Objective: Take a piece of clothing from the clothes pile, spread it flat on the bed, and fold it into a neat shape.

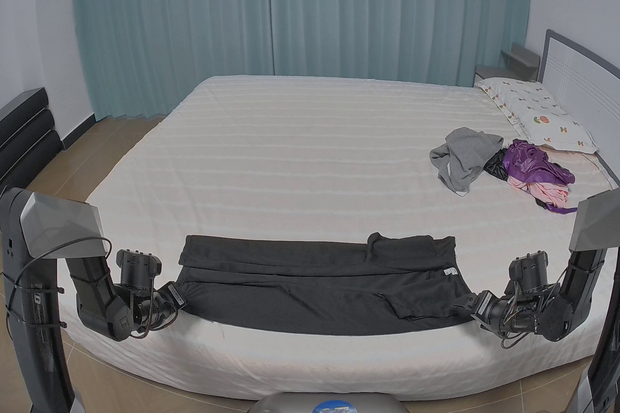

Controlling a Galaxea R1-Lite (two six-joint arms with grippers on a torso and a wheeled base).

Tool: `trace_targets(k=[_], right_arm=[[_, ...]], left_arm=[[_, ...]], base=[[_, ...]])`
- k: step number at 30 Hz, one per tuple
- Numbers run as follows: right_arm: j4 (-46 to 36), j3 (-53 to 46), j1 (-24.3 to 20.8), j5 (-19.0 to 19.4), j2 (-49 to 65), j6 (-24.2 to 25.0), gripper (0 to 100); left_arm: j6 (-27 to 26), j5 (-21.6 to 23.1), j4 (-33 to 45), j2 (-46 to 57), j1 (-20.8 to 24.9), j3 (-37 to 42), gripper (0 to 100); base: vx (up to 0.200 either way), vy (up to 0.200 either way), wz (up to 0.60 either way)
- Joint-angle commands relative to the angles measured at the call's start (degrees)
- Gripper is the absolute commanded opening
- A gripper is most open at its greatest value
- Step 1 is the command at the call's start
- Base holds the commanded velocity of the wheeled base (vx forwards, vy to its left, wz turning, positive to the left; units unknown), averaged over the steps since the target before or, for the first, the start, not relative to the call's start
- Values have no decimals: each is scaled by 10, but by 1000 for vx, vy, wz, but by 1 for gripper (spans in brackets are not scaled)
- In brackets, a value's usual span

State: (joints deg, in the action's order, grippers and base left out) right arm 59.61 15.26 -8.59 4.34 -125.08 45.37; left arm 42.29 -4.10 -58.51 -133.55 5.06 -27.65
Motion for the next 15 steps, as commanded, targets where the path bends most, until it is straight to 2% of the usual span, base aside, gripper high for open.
trace_targets(k=[1,14,15], right_arm=[[0,4,1,-3,-20,-1,100],[29,36,0,-11,-63,-6,100],[30,42,-1,-12,-69,-6,0]], left_arm=[[1,0,0,6,0,2,0],[2,1,0,12,0,8,0],[2,1,0,12,0,8,0]], base=[[0,0,0],[0,0,0],[0,0,0]])
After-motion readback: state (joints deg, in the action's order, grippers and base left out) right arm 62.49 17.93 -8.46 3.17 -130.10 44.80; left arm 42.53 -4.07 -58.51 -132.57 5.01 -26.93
